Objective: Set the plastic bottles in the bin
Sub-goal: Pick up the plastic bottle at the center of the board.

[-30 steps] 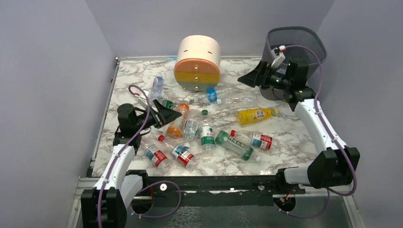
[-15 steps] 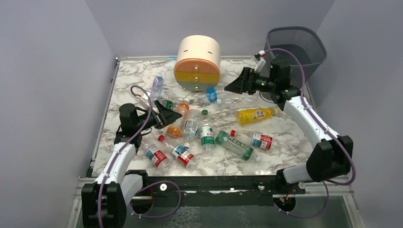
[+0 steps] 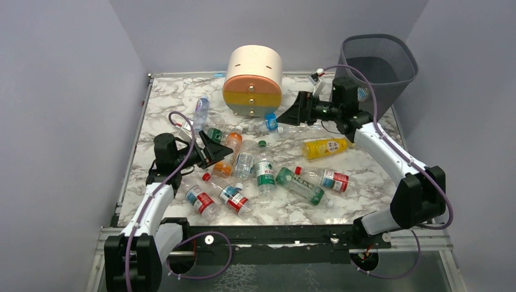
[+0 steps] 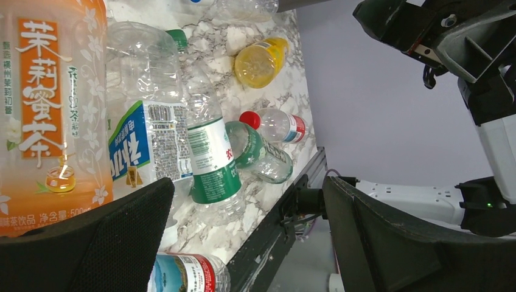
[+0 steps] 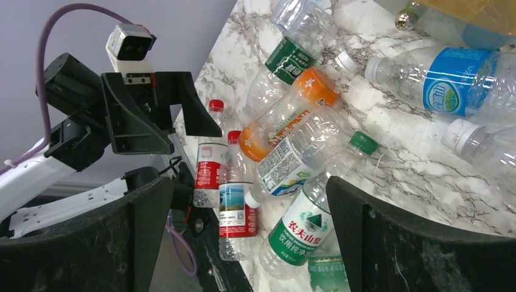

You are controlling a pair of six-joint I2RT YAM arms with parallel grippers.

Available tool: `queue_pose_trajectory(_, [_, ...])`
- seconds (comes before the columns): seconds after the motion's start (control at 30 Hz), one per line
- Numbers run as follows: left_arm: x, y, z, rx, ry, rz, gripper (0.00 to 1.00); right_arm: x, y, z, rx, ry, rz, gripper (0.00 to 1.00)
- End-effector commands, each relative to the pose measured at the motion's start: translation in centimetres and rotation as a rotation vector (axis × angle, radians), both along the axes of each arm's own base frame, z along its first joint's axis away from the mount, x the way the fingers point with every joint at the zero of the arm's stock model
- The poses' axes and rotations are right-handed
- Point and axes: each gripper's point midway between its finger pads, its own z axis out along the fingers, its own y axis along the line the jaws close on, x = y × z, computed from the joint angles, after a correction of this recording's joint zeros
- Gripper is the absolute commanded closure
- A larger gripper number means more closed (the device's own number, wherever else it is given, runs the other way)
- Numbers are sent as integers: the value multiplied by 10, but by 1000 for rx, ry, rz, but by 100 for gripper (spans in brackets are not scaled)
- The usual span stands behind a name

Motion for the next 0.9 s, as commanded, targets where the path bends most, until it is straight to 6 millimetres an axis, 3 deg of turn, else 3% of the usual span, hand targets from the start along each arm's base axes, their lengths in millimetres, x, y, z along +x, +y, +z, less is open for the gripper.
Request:
queue_pose_trajectory(0.0, [9,4,-1,47,-45,25,1,10,11,-14,-2,-11,20,0])
queue_pose_trajectory(0.17, [20,9,-3,81,-55,71,1,18,20,-26,-9,0,32,0])
queue_pose_trajectory(0.4, [38,13,5,106,-68,97,1,26,24,-28,-8,1,46,0])
queue_pose_trajectory(0.77, [59,32,44,259,-159,175,1,2,13,-32,-21,9,25,0])
queue_pose_trajectory(0.87, [66,42,46,337,-167,210,1,-10,7,-32,-19,3,14,0])
